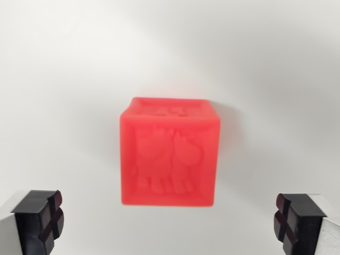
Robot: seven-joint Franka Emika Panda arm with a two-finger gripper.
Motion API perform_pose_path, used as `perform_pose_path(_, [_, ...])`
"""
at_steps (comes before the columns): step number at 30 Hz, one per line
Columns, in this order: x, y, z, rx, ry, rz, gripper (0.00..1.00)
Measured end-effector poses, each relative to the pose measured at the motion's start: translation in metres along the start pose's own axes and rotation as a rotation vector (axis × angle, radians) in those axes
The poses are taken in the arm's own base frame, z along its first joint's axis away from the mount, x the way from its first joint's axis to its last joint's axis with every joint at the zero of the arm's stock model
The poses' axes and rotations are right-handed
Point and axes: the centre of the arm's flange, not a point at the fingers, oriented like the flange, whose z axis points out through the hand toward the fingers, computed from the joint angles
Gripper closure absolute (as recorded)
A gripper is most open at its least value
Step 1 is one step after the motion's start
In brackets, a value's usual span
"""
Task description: Destack cube
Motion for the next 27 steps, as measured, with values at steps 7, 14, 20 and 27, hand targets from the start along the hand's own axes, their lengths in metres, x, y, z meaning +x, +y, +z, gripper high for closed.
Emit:
perform_pose_path(7, [0.0, 0.0, -0.03, 0.0, 0.001, 0.0, 0.0])
perform_pose_path(14, [0.0, 0.0, -0.062, 0.0, 0.002, -0.001, 0.0])
perform_pose_path(20, [0.0, 0.001, -0.086, -0.001, 0.002, -0.001, 0.0])
perform_pose_path(27, [0.0, 0.0, -0.114, -0.001, 0.002, -0.002, 0.0])
